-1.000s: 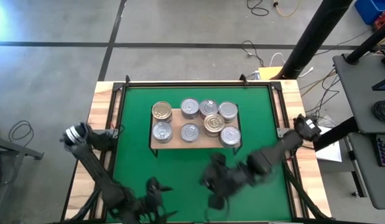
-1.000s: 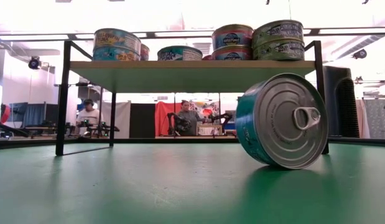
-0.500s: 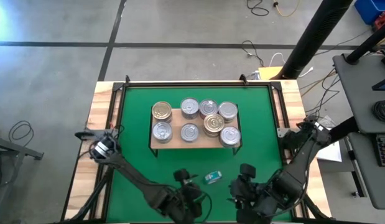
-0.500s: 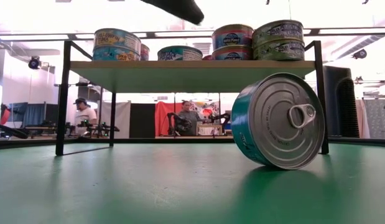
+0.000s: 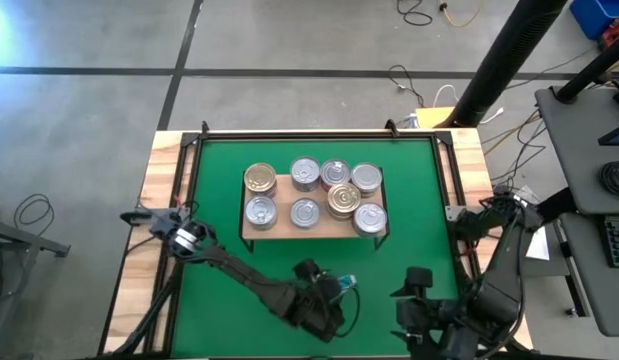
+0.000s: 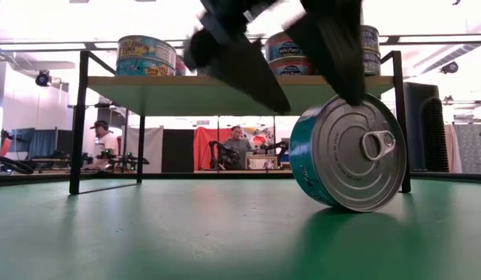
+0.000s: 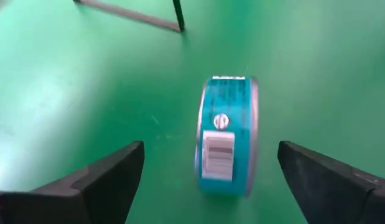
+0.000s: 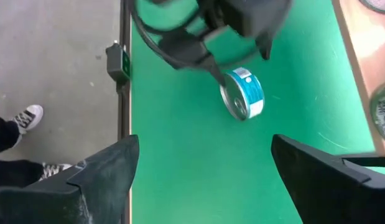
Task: Stack canned seafood by type on shelf
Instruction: Stack the green and blue tuna can on top of the green and blue tuna can on the shelf
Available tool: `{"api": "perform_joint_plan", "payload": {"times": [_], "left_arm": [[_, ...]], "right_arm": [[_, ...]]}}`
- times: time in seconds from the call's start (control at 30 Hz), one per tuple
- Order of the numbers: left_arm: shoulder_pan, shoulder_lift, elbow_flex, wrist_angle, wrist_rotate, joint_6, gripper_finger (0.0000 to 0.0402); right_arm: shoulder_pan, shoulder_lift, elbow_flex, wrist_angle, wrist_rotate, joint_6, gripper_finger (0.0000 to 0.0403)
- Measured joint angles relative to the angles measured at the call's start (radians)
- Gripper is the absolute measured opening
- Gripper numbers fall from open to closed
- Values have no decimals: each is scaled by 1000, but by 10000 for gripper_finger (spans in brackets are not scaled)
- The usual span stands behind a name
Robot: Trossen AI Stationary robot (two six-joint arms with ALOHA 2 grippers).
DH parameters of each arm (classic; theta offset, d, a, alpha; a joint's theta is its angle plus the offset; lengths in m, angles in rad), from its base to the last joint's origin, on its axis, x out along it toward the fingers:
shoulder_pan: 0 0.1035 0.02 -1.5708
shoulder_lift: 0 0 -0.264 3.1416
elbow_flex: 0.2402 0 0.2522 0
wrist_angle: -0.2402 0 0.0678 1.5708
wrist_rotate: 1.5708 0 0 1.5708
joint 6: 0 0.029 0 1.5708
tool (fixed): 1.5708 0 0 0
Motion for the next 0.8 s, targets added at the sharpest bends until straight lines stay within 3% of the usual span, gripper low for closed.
{"api": "perform_joint_plan", "payload": {"times": [0.17,0.3,0.43,0.67,0.8], "left_arm": [[51,40,13,58,117,39,349],[66,56,17,58,144,-2,334],[68,70,16,54,159,-64,275],[68,92,23,143,172,-104,125],[65,93,54,150,198,-141,111]], "right_arm": [[30,-22,0,-13,27,-31,353],[62,-47,-1,-15,57,-50,337],[69,-80,-1,-16,52,-57,321],[68,-133,-1,-15,87,-80,296],[68,-150,-1,-13,97,-67,283]]}}
